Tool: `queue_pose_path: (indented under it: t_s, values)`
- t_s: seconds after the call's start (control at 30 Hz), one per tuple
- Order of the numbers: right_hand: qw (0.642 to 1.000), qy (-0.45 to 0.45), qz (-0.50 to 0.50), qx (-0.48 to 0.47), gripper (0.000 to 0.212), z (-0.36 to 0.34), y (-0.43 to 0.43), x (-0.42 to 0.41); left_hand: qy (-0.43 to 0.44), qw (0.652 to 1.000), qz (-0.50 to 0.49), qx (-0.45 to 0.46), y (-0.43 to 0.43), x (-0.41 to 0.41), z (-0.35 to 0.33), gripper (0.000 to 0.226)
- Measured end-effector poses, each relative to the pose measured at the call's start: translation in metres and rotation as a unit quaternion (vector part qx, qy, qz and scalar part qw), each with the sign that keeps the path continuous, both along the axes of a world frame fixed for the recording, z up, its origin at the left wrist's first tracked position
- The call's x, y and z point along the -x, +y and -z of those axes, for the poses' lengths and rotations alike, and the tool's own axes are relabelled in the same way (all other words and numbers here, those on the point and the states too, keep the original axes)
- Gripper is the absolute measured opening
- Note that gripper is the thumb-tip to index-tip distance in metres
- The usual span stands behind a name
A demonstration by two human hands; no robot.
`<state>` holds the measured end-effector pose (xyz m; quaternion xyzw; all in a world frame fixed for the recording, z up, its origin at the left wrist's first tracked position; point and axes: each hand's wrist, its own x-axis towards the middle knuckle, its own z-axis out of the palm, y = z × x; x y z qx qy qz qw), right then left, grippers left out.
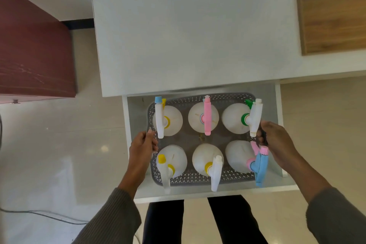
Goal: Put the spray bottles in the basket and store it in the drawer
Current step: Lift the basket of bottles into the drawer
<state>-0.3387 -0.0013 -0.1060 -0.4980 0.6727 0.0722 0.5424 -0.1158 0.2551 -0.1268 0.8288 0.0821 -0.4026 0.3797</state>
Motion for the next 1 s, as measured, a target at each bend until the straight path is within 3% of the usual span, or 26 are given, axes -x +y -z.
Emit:
queue_pose_path:
  t_s: [0.57,1.0]
  values:
    - [0.997,0.057,-0.019,0.044,0.033,0.137,-0.004,0.002,0.042,0.998,0.031,-0.021,-0.014,0.004,0.146,0.021]
    - [0.999,0.047,-0.009,0.018,0.031,0.180,-0.008,-0.001,0.036,0.998,0.018,-0.040,-0.012,0.000,0.182,0.025]
